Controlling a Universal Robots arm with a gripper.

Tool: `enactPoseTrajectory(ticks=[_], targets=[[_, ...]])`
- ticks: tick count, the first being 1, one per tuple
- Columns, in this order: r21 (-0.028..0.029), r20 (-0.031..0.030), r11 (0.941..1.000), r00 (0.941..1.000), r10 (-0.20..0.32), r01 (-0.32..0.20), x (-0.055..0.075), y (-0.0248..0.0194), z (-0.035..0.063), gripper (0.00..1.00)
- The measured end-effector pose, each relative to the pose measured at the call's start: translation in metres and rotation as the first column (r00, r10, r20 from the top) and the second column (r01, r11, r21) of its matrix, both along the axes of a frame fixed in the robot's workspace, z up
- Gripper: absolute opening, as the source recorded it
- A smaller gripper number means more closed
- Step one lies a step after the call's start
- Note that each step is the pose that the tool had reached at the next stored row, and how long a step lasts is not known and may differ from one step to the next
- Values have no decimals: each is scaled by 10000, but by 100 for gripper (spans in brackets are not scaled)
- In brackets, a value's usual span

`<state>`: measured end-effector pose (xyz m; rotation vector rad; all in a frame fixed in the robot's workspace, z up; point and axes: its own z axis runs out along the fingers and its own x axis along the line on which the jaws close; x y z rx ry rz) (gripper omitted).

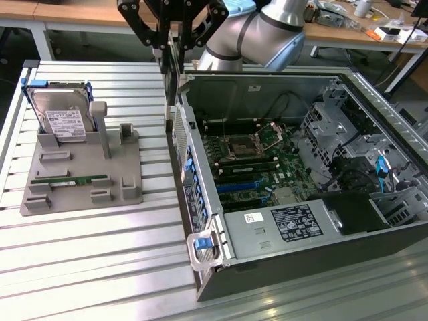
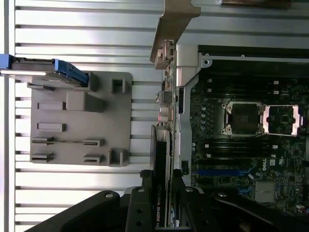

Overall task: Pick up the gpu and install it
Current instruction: 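Pick up the gpu and move the gpu toward the slot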

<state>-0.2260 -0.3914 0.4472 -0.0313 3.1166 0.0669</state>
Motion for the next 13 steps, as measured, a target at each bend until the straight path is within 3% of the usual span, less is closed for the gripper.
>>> enactPoseTrajectory(ticks=[13], targets=[[0,0,10000,10000,1,-1,294,0,0,27]])
